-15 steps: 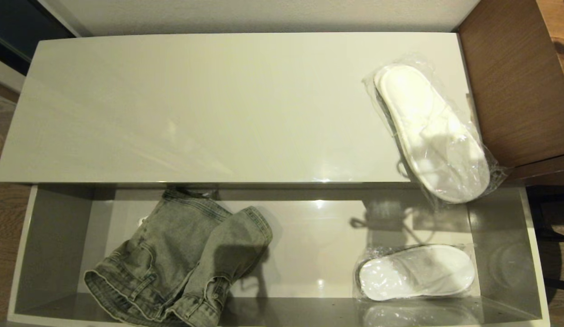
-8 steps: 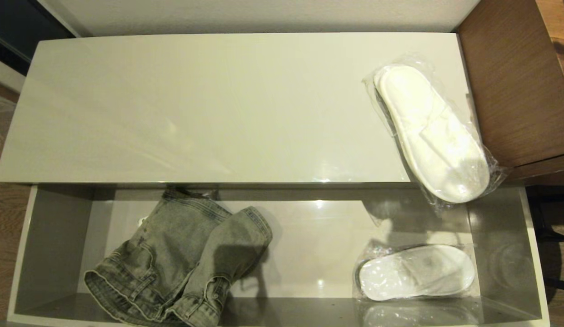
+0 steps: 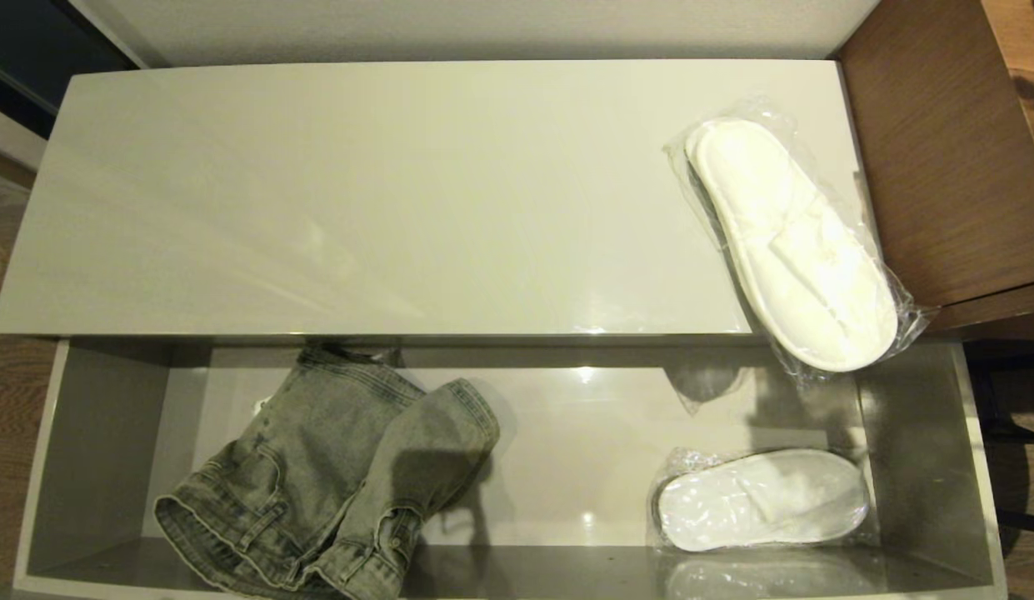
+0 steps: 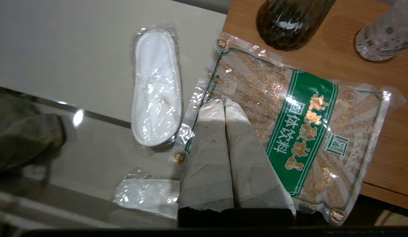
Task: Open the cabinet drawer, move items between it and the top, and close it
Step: Close the drawer
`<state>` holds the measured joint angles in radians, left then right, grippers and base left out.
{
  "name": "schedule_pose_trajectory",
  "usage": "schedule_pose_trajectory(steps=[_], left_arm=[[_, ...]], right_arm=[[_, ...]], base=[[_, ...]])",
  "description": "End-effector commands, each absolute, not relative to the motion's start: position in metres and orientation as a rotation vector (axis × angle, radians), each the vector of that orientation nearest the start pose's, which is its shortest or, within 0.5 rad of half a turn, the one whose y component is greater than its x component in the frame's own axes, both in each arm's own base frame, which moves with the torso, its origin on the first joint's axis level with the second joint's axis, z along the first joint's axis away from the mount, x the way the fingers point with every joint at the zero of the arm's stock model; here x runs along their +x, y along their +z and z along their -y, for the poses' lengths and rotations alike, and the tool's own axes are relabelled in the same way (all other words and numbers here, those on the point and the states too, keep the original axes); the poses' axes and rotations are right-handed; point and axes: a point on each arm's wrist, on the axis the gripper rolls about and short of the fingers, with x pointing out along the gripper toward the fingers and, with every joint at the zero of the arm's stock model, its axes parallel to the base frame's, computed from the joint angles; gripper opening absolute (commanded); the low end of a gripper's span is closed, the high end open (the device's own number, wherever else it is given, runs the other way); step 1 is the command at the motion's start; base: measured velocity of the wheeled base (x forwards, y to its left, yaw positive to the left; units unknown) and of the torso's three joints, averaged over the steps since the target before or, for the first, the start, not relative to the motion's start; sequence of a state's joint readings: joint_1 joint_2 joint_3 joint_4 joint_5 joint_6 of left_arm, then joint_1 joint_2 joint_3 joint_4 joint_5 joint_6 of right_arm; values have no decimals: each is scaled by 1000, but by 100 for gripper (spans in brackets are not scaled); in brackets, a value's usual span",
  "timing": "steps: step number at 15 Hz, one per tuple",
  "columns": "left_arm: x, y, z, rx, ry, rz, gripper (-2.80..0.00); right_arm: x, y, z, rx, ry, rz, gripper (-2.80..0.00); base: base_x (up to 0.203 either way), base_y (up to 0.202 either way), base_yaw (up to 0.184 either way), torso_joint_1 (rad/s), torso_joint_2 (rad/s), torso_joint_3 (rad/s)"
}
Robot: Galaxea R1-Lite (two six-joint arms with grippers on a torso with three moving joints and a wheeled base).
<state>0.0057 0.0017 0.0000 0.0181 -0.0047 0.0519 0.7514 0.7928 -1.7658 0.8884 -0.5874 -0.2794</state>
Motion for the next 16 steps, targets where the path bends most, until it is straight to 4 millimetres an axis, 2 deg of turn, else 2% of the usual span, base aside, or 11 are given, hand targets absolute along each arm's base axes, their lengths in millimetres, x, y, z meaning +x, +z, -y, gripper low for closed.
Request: schedule_pose_trajectory(steps=[1,3,4,6,8,11,13,16], left_arm=[[-23,74,0,52,1,-20,-280],[-23,74,0,52,1,-20,-280],[-23,74,0,52,1,-20,-280],[-23,74,0,52,1,-20,-280],[-23,74,0,52,1,-20,-280],[-23,74,0,52,1,-20,-280],[-23,74,0,52,1,-20,-280],[-23,74,0,52,1,-20,-280]], right_arm=[[-49,414,91,-159,225,105,-280],[-40,412,121,-98,198,113,-280],[-35,409,137,-69,128,104,-280],[-35,407,152,-50,74,106,-280],[-40,405,149,-63,43,101,-280],[-49,385,135,-187,31,55,-280],[-60,373,113,-257,-22,-6,-280],[-77,362,76,-259,-86,-94,-280]], base=[[0,0,0,27,-60,-29],[0,0,0,201,-343,-120],[0,0,0,302,-481,-183],[0,0,0,337,-539,-209],[0,0,0,344,-579,-238],[0,0,0,136,-217,-86],[0,0,0,18,-12,-6],[0,0,0,0,0,0]])
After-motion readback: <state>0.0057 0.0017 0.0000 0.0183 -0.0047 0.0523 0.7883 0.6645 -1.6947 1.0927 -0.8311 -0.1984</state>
